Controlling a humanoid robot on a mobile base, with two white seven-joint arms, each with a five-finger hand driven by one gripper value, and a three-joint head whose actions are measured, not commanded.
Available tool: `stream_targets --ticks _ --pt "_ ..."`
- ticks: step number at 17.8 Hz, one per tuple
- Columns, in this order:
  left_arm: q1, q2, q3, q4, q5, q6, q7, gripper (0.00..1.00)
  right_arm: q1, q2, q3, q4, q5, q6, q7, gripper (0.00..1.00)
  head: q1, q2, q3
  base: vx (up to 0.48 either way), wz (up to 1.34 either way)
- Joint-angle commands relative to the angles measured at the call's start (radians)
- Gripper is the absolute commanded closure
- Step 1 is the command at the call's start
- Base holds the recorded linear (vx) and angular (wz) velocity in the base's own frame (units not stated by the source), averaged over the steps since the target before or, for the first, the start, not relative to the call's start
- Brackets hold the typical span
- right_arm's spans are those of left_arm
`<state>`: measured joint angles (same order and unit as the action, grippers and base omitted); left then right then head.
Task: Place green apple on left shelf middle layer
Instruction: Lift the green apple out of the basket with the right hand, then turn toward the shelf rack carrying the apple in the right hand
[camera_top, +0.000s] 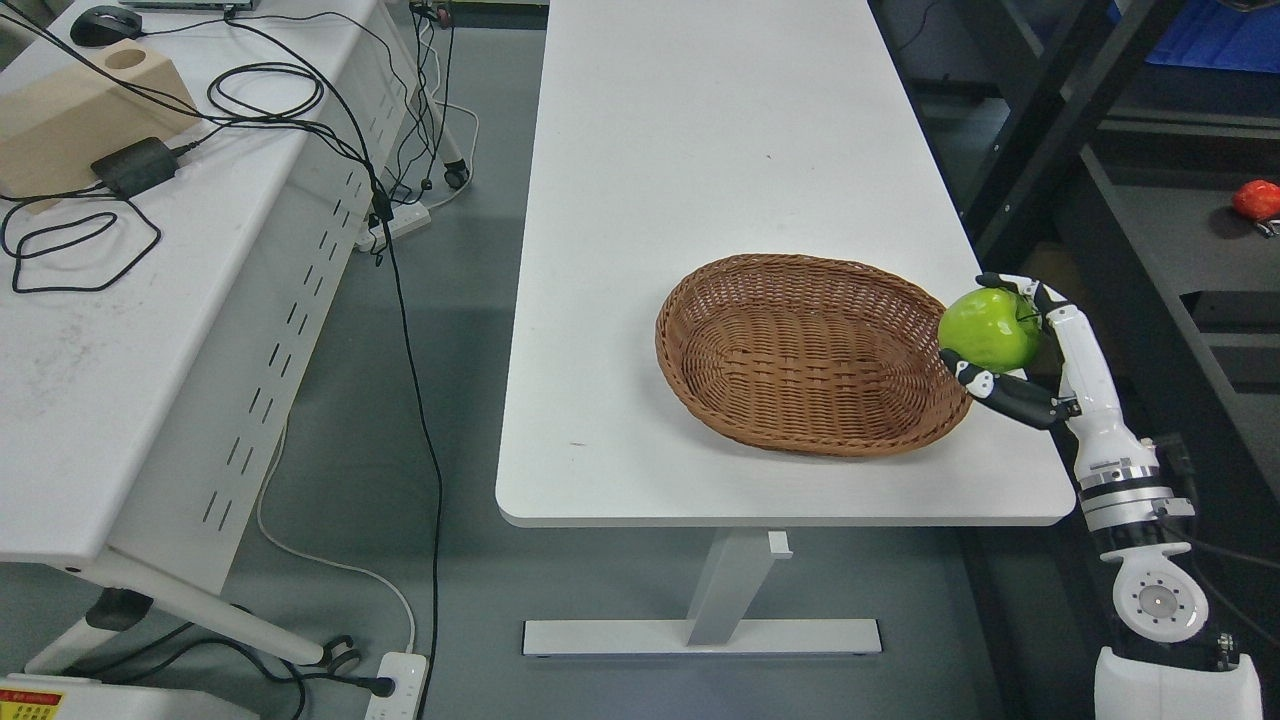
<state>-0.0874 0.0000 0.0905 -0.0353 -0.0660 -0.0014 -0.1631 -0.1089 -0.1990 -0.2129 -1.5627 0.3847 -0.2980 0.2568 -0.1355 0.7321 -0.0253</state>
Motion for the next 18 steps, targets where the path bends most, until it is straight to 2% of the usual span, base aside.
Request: stream_targets --ticks 1,3,11,18 --pt "0.000 0.017 0.000 0.000 0.000 0.000 0.000 0.00 0.047 0.012 -0.028 -0.025 -0.003 0.003 0.012 0.97 0.0000 0.000 0.000 -0.160 -0.05" --pt "0.000 0.017 0.000 0.000 0.000 0.000 0.000 0.00 0.060 0.006 -0.022 -0.027 -0.001 0.002 0.027 0.97 0.0000 0.000 0.000 -0.170 -0.10" --pt "0.000 0.017 0.000 0.000 0.000 0.000 0.000 0.00 0.112 -0.040 0.073 -0.028 0.014 -0.006 0.275 0.96 0.0000 0.000 0.000 -0.174 -0.27" --pt "0.000 0.017 0.000 0.000 0.000 0.000 -0.001 0.00 0.139 -0.057 0.073 -0.028 0.014 -0.012 0.291 0.96 0.0000 0.000 0.000 -0.198 -0.80"
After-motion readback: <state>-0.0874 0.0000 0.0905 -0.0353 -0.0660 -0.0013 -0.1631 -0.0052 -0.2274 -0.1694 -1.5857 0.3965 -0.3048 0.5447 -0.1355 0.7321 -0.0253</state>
